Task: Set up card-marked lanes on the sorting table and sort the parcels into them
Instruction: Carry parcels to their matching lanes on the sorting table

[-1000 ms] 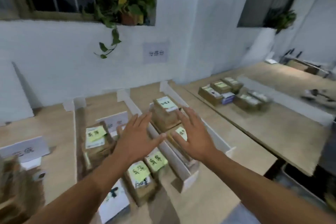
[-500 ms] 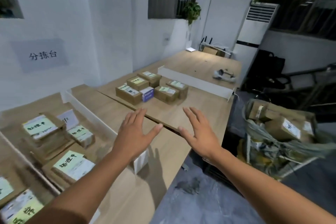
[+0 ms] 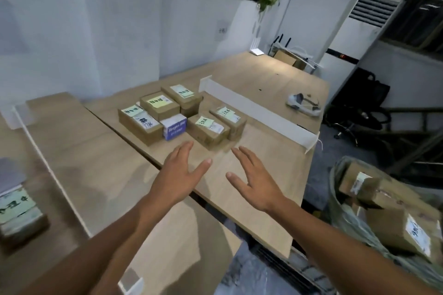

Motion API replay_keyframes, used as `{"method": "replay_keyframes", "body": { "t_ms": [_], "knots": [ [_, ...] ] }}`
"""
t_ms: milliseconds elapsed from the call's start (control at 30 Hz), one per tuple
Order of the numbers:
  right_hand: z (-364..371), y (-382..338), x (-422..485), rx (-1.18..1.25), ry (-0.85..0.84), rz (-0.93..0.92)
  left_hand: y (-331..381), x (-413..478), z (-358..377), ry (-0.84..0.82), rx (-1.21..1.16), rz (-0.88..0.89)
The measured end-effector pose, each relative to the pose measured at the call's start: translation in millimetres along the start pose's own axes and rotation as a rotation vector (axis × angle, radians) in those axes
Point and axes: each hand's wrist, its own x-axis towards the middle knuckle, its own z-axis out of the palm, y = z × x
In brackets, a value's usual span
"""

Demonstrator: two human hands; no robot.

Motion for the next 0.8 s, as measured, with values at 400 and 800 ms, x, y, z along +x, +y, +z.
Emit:
{"method": "replay_keyframes", "body": {
  "t_ms": [400, 800],
  "knots": [
    [52.8, 134.2, 201.9, 0.138, -0.129, -0.074, -26.8, 171.7, 86.8, 0.009, 0.038, -0.173],
    [146.8, 287.9, 382.1, 0.281, -0.307, -0.087, -67.8, 348.5, 211.5, 0.165, -0.146, -0.707]
  ]
}}
